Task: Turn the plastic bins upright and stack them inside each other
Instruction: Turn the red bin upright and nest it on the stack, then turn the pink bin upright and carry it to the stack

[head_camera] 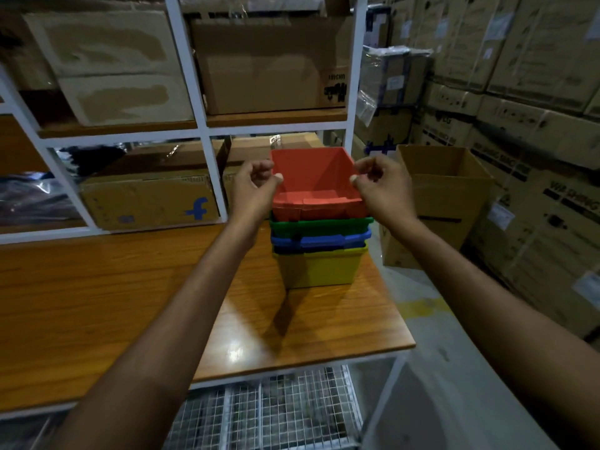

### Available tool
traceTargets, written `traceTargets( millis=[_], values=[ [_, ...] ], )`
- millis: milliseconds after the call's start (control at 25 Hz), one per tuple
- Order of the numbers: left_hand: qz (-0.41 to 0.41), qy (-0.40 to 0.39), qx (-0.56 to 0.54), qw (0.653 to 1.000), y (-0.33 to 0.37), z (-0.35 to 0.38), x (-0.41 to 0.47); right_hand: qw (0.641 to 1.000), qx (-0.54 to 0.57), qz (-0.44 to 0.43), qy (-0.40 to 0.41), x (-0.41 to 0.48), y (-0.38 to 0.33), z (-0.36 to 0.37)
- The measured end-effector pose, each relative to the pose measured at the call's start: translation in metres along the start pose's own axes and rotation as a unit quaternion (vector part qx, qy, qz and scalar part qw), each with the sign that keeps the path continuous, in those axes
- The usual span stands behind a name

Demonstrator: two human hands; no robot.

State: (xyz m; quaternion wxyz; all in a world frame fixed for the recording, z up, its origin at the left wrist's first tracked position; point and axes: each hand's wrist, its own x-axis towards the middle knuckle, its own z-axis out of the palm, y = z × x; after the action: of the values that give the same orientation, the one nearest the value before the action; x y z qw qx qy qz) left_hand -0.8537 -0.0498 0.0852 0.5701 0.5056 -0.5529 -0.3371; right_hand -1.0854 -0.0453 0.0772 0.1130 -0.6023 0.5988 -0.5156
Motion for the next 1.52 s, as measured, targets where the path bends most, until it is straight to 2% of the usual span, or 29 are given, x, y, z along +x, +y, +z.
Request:
traceTargets(
  millis=[200,400,600,760,1040,1160,1240,1320,1440,1520],
  values=[
    [0.067,0.027,0.047,0.996,0.005,-0.020,-0.081,0.996,0.048,-0.051,-0.062,-0.085,-0.026,-0.025],
    [0.126,0.081,0.243,0.959,-0.004,-0.044,-0.187,0.985,0.059,-0.075,-0.142,-0.164,-0.036,-0.037],
    [0.092,0.095,0.345,0.929,-0.021,-0.087,-0.289,0.965,0.098,-0.074,-0.232,-0.247,-0.046,-0.020],
    [0.060,0.125,0.406,0.903,-0.036,-0.137,-0.339,0.950,0.075,-0.117,-0.280,-0.306,-0.066,0.007],
    [0.030,0.187,0.472,0.861,-0.055,-0.281,-0.418,0.924,0.025,-0.213,-0.317,-0.408,-0.151,0.088],
    [-0.006,0.198,0.446,0.873,-0.064,-0.356,-0.454,0.916,0.044,-0.194,-0.349,-0.459,-0.200,0.133],
    [-0.047,0.218,0.400,0.889,-0.070,-0.409,-0.477,0.904,0.121,-0.111,-0.394,-0.497,-0.236,0.166],
    [-0.089,0.241,0.340,0.905,-0.076,-0.455,-0.491,0.875,0.201,-0.026,-0.439,-0.525,-0.269,0.196],
    [-0.142,0.282,0.222,0.922,-0.082,-0.517,-0.499,0.844,0.266,0.038,-0.465,-0.553,-0.310,0.239],
    [-0.149,0.296,0.205,0.921,-0.088,-0.552,-0.496,0.832,0.284,0.061,-0.473,-0.562,-0.329,0.267]
  ],
)
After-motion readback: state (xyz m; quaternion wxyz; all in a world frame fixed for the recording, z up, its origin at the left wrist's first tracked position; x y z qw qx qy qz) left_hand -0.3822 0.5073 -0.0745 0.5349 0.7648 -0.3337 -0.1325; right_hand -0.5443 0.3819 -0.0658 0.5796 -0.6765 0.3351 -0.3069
